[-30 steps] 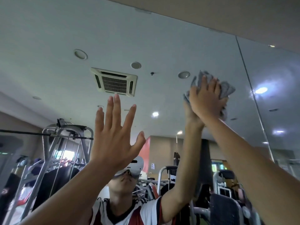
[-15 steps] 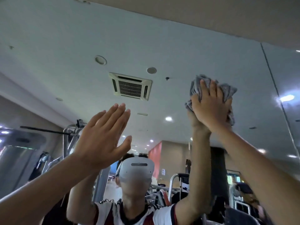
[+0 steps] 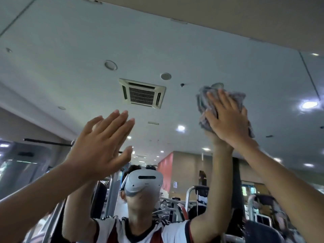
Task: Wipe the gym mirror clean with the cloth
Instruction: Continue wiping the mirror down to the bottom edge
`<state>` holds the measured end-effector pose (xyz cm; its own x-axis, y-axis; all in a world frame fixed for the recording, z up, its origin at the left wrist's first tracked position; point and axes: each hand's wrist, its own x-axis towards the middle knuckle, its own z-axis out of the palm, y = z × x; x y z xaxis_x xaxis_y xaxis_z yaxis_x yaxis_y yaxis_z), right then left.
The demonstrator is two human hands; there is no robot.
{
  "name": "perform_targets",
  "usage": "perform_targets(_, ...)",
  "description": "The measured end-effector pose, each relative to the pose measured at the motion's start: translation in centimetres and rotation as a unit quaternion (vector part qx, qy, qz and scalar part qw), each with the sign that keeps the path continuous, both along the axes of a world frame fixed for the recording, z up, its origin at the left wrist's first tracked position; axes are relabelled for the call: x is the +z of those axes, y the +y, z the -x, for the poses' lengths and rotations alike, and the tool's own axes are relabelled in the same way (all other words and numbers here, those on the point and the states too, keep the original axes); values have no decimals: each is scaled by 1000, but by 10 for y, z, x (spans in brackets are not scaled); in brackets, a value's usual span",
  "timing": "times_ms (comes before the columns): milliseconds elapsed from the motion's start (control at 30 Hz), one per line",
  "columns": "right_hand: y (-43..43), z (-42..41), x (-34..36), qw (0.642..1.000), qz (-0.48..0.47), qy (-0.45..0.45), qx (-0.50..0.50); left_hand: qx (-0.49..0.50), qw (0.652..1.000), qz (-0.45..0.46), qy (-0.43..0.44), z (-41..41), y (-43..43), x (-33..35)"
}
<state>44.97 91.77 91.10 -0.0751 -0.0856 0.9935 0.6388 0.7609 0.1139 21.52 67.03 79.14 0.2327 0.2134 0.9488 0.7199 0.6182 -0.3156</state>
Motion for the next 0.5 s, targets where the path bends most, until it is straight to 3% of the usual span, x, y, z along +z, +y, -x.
perform_targets(67, -29, 26, 12, 992, 91, 84, 15, 2, 1000, -21, -22, 24, -27, -3)
perform_targets(133, -61, 55, 7, 993, 85, 79, 30, 1, 999, -38, -39, 48, -54, -11)
perform_targets(267, -94, 87, -46, 986, -99, -131, 28, 13, 997, -35, -66, 94, -100, -31)
perform_targets(333, -91, 83, -49, 973, -139, -182, 22, 12, 995, -43, -85, 112, -120, -39)
perform_targets(433, -93, 82, -10, 999, -22, -30, 20, 7, 996, -43, -74, 121, -131, -41)
perform_targets(500, -116, 103, 14, 994, 77, 72, 41, -11, 997, -46, -68, 121, -132, -40)
